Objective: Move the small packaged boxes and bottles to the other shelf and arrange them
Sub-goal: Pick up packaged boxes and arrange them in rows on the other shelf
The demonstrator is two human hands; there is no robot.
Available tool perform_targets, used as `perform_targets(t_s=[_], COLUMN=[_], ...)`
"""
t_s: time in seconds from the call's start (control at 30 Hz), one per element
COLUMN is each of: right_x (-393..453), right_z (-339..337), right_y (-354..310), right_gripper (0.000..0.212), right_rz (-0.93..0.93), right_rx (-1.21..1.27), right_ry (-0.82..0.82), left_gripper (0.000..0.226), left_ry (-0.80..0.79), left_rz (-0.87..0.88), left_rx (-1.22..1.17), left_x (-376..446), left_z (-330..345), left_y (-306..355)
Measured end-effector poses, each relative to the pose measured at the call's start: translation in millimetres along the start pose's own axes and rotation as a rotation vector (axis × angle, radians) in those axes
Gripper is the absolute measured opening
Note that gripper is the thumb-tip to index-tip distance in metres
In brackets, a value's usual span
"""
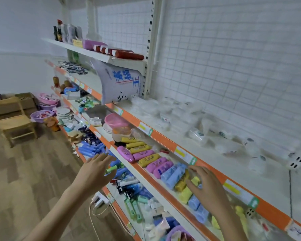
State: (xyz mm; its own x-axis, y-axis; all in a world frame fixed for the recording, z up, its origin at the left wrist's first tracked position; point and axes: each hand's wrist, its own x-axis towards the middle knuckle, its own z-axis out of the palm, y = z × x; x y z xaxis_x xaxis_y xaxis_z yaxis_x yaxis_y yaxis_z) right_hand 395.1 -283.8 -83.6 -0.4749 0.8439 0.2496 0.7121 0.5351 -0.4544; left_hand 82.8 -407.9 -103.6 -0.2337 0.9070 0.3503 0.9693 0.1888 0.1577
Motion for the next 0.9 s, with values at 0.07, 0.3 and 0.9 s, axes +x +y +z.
perform_targets(t_s=[0.07, 0.3, 0.9], right_x=[18, 116, 453], right_z=[4, 10, 62], right_y=[-1, -1, -5], right_gripper=[0.037, 0.035, 0.057], right_rz=[0.004, -0.043, -0.056], right_rx=[-0.008, 0.028, -0.268], right_ry=[0.008, 0.072, -0.366], left_gripper=[0.033, 0.037, 0.029], left_ry=[-0.009, 0.047, -0.313], left_rz=[-0.002, 0.089, 0.24], left_rx=[-0.057, -0.166, -0.223], left_x=[22, 131, 498], left_z=[5, 25, 69], left_y=[-5, -28, -48])
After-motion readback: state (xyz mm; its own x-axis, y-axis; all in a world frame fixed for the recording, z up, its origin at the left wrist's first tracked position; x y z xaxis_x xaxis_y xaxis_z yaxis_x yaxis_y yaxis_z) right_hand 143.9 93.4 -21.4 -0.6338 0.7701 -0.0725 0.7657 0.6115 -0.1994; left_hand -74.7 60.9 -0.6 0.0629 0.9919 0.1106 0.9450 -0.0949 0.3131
